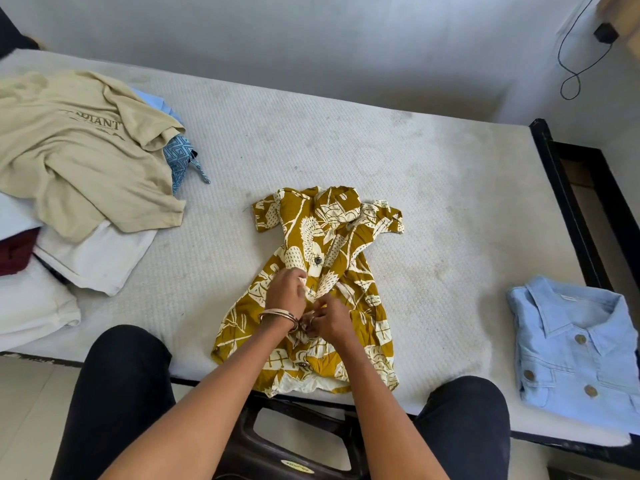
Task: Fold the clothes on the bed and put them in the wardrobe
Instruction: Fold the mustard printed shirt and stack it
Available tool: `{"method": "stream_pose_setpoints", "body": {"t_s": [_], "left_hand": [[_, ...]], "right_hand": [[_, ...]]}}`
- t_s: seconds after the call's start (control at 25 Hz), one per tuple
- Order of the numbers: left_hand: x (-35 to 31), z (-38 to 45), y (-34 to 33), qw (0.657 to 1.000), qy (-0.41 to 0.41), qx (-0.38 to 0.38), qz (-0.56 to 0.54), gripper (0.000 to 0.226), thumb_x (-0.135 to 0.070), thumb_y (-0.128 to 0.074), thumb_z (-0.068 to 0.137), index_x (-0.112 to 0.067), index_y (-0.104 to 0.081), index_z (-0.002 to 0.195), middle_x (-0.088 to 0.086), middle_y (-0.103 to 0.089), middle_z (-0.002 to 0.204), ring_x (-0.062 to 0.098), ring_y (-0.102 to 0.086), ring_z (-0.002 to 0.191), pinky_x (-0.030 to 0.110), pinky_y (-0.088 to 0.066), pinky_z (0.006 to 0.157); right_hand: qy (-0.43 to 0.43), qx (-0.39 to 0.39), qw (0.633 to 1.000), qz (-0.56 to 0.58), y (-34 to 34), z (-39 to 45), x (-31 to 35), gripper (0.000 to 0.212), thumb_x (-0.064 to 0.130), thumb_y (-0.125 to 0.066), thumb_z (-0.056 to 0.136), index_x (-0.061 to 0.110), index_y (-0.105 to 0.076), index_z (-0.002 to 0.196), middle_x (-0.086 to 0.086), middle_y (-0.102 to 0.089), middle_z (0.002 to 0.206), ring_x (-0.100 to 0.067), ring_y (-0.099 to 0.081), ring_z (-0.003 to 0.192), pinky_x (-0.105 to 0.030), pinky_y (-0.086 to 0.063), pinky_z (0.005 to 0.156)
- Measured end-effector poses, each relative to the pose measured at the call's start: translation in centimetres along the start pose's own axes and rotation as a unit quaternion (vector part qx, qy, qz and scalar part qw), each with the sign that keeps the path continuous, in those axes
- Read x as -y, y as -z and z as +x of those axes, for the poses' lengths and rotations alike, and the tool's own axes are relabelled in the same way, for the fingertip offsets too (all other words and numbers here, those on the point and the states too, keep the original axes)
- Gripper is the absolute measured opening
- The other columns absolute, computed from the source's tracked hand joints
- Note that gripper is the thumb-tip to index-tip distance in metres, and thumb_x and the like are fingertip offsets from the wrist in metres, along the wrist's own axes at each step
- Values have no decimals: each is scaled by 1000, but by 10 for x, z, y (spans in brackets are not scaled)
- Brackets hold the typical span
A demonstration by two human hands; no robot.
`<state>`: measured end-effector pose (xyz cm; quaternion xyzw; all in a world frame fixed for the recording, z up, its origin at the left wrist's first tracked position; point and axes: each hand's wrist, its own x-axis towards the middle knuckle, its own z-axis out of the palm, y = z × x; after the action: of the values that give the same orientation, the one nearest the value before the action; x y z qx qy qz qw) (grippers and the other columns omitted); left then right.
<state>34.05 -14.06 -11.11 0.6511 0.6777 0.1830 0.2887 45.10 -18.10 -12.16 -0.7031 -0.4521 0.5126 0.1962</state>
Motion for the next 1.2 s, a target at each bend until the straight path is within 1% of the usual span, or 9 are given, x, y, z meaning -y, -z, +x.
{"method": "stream_pose_setpoints", "body": {"t_s": [0.08,0.16,0.4,0.48,0.56,0.68,0.84,1.04,1.2], "left_hand": [[-1,10,-11,993,-60,93,28,34,4,-52,88,-11,-64,116,8,-61,114,25,-57,107,36,-48,93],[9,21,-21,987,-19,146,65,37,3,-55,87,-12,-62,120,9,-59,120,25,-55,112,37,-46,98],[24,33,-30,987,114,111,37,35,-15,-79,74,-8,-64,106,11,-67,107,27,-62,102,34,-49,85],[23,29,-33,984,127,106,62,40,-15,-75,77,-7,-57,112,14,-61,115,29,-58,107,36,-46,85],[21,26,-39,982,122,106,94,43,-14,-69,83,-4,-50,120,16,-53,123,32,-55,111,37,-45,87],[22,28,-41,984,131,88,78,44,-23,-77,79,-7,-54,114,12,-59,117,29,-58,106,36,-48,82],[24,27,-41,984,132,74,90,44,-27,-74,81,-7,-55,115,12,-59,117,30,-59,105,37,-49,80],[23,25,-47,975,118,71,173,44,-22,-70,86,-5,-48,122,14,-54,122,30,-63,100,35,-51,74],[23,30,-46,974,123,69,177,23,-15,-61,93,-7,-58,114,13,-59,116,31,-63,101,36,-52,77]], "right_hand": [[38,25,994,-104,-2,2,7,16,-3,-63,70,11,-55,72,-20,-71,83,-32,-66,74,-38,-55,64],[52,47,984,-162,3,1,15,12,-2,-64,74,11,-62,74,-20,-72,86,-32,-67,77,-32,-50,64],[142,-68,987,-19,22,31,23,26,-10,-57,85,4,-70,102,-4,-72,94,-13,-67,86,-25,-56,78],[130,-31,989,-68,13,45,22,32,-12,-53,84,5,-68,107,-8,-71,104,-19,-66,94,-27,-53,78],[90,-75,982,-149,0,50,7,26,-7,-56,84,4,-69,103,-13,-70,103,-27,-64,95,-27,-46,73],[28,-139,983,-114,-6,44,-14,25,0,-62,84,4,-72,106,-15,-71,102,-28,-65,95,-24,-43,74],[65,-137,978,-140,-7,45,-12,45,0,-59,84,16,-67,126,-18,-70,99,-29,-62,92,-24,-35,68],[12,-148,974,-173,-16,50,-9,14,12,-65,85,10,-71,97,-15,-67,96,-31,-60,92,-28,-35,66],[0,-145,980,-140,-5,50,-6,6,10,-71,81,8,-74,86,-12,-71,89,-25,-60,84,-24,-30,62]]}}
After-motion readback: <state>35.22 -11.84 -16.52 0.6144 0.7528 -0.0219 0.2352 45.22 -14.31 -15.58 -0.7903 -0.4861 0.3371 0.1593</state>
